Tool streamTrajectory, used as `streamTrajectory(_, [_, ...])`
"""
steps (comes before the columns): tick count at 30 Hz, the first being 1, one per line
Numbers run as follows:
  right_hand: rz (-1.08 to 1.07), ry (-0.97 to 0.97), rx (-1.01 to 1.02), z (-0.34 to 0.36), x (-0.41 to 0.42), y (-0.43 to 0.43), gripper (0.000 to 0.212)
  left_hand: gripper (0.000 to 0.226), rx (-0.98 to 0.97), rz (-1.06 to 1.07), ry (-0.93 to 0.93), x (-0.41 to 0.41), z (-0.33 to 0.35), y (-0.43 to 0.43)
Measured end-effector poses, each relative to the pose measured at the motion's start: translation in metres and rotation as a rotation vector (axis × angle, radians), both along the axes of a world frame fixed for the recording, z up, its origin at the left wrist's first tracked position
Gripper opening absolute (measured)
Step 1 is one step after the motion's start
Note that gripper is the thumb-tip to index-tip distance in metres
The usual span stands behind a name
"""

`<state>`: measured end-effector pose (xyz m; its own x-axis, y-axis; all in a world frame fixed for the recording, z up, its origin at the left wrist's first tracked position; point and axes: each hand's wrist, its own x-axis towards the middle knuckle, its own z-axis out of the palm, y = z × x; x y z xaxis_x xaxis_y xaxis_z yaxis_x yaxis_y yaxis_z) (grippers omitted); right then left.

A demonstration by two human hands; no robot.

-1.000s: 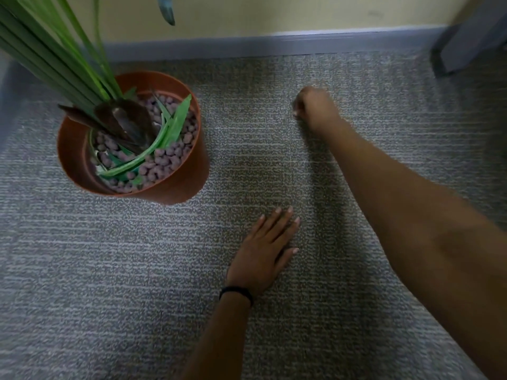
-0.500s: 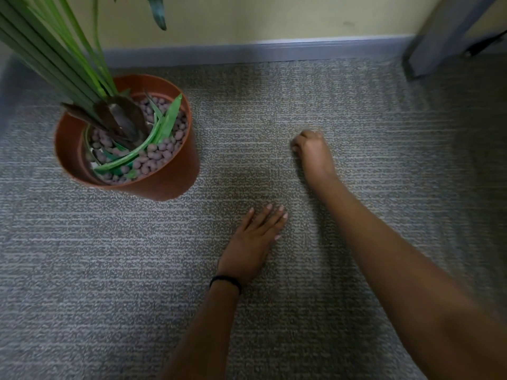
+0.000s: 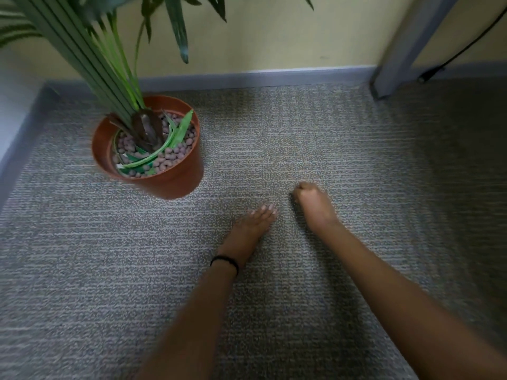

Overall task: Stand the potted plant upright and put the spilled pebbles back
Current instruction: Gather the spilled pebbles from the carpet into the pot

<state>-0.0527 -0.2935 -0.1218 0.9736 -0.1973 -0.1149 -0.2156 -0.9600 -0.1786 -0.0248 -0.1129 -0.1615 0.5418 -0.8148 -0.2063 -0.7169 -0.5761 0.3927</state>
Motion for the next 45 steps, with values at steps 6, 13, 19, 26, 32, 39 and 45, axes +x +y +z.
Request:
streamTrajectory(6, [-0.053,0.091,0.005,0.015,-0.012,0.017,0.030,0.024,0.139,0.169,0.292,0.051,0.088,0.024])
streamTrajectory(13, [0.079,0.073,0.040,0.033,-0.014,0.053,0.026,0.014,-0.070,0.325,0.444,0.067,0.100,0.080])
streamTrajectory(19, [0.128,0.028,-0.003,0.046,-0.013,0.055,0.017,0.019,-0.261,0.515,0.735,0.048,0.082,0.101])
streamTrajectory(26, [-0.501,-0.126,1.188,0.065,0.006,0.074,0.015,0.013,-0.662,0.728,0.617,0.067,0.124,0.128])
streamTrajectory(32, [-0.686,-0.122,1.848,0.100,0.046,0.099,0.035,0.026,-0.849,1.056,0.429,0.080,0.134,0.124])
streamTrajectory(39, [-0.698,-0.107,1.934,0.122,0.088,0.149,0.034,0.033,-1.029,1.268,0.632,0.085,0.142,0.113])
streamTrajectory(45, [-0.704,-0.136,1.610,0.120,0.098,0.177,0.031,0.044,-1.013,1.221,0.589,0.089,0.141,0.119])
